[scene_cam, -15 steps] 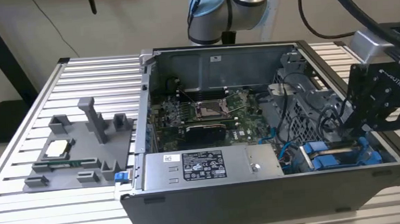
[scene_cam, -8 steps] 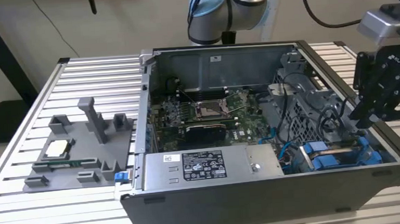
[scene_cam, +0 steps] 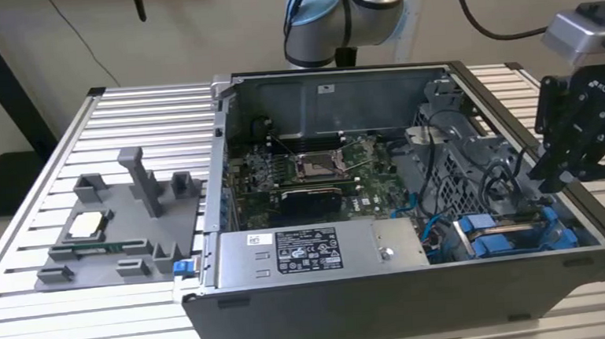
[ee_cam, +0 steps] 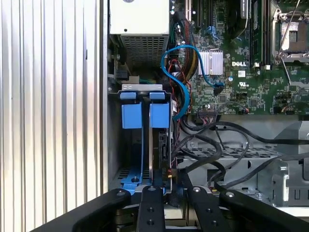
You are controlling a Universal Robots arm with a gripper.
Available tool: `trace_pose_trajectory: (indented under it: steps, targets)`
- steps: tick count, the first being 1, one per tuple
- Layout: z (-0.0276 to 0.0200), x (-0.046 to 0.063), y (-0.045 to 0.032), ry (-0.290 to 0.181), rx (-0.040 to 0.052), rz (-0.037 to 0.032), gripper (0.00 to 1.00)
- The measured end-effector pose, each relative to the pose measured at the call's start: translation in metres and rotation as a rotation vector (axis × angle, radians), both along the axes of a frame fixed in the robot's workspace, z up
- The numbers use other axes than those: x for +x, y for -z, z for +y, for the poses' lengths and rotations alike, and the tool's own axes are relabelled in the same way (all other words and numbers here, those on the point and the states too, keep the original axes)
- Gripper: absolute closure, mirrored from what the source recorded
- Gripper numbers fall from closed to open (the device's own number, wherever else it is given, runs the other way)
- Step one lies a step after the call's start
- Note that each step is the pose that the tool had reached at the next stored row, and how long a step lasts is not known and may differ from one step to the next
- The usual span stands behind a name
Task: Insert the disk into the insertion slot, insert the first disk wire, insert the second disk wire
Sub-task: 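Insert the first disk wire, then insert the second disk wire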
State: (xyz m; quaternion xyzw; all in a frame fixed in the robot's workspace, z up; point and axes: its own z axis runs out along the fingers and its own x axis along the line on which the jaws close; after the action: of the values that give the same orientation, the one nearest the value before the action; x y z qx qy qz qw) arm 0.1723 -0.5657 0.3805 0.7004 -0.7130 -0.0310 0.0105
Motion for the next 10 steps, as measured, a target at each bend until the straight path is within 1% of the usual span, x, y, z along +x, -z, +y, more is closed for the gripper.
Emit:
trace_pose_trajectory:
  steps: [6, 10]
  targets:
    - [0.0001, 0.0001, -0.0005, 0.000, -0.0001, 0.0000, 0.73]
    - [0.0027, 0.0018, -0.0005, 0.000, 0.0000, 0.0000, 0.73]
